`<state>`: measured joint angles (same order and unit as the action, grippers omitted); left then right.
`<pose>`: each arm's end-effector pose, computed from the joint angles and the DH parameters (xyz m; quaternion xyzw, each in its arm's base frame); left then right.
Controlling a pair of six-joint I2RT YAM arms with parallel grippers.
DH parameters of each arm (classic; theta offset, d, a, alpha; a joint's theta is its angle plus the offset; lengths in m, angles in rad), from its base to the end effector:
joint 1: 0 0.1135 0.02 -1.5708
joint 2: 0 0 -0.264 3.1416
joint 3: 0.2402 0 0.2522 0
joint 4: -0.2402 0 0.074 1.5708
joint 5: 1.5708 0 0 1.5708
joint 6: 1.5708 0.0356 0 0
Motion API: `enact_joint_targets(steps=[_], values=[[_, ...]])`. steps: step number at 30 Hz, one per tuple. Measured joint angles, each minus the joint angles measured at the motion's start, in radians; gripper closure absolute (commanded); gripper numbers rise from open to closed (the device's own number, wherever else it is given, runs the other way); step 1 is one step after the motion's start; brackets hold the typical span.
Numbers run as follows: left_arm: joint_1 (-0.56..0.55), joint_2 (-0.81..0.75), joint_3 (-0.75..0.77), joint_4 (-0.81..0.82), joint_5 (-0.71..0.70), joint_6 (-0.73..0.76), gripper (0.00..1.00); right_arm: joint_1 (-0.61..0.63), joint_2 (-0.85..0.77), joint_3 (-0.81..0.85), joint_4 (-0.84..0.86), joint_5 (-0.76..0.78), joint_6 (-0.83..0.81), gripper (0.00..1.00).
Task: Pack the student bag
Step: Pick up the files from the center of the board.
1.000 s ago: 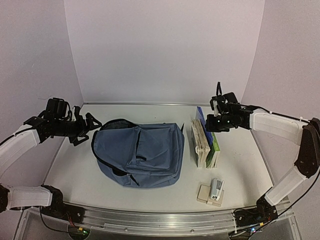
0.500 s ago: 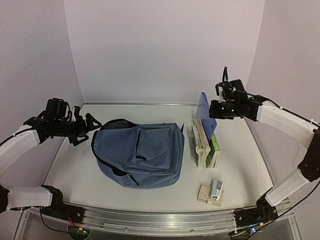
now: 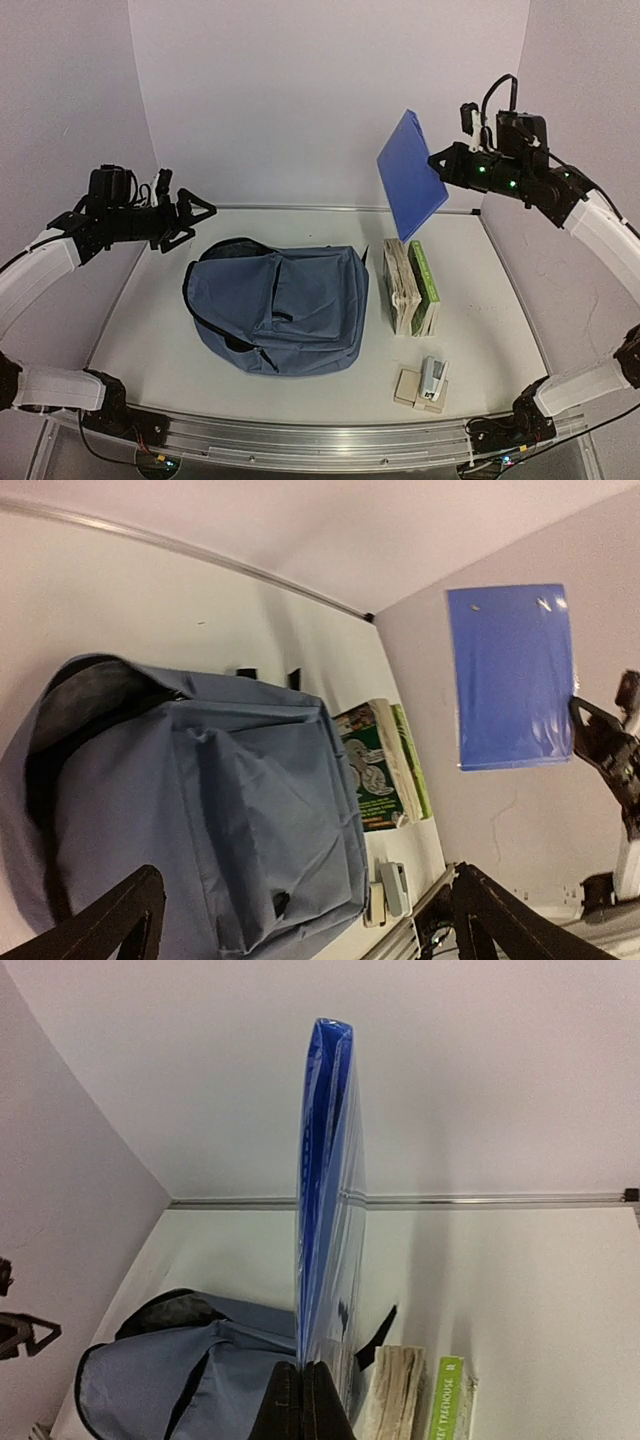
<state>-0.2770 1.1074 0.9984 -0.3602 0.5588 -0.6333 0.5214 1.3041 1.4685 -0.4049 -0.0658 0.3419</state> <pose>0.2305 -0.0851 0.3355 -0.0031 0.8317 -0.4322 0.3486 0.2491 0.1458 0.4414 -0.0907 0.7814 0.2816 0.5494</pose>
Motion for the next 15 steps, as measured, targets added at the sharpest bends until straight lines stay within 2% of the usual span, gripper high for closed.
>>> enact_joint_targets(steps=[6,15], values=[[-0.063,0.087,0.091,0.073,0.153,0.117,0.0,0.032,0.039,-0.005,0.003,-0.289,-0.004,1.0],[-0.101,0.182,0.128,0.075,0.357,0.278,0.0,0.076,0.118,-0.031,0.008,-0.695,-0.009,1.0]])
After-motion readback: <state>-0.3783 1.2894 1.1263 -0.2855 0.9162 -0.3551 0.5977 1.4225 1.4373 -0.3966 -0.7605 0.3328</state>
